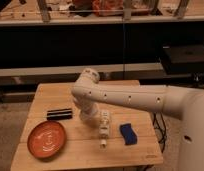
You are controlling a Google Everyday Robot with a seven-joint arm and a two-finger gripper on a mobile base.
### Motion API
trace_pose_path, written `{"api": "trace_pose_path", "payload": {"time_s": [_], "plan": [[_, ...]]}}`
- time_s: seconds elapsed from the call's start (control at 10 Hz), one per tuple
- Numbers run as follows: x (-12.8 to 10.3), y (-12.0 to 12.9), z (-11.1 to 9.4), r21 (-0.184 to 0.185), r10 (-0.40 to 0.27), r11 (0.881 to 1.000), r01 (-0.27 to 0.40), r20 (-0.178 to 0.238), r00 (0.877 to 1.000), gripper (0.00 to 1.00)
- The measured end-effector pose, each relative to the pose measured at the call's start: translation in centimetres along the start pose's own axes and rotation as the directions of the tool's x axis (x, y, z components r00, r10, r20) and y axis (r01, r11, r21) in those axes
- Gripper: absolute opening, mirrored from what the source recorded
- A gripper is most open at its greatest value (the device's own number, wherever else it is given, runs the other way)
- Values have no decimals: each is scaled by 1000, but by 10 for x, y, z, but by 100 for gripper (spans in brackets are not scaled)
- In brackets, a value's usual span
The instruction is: Pick up the ceramic cup
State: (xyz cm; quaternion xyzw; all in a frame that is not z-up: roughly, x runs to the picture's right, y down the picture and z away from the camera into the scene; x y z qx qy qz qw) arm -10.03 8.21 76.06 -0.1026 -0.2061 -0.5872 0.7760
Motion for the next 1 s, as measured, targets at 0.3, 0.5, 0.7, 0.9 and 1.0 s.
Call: {"api": "trace_pose_path", "payload": {"time_s": [0.3,0.5,0.7,0.9,1.0], "plan": [[2,0,-3,5,-3,1000,3,-6,1000,0],[2,-1,-3,9,-7,1000,7,-11,1000,0],[3,-1,-4,13,-10,1000,11,-17,1000,0],[4,-1,-5,17,-13,1000,14,-22,1000,0],[4,-1,-5,19,-15,1000,15,-24,1000,0]]}}
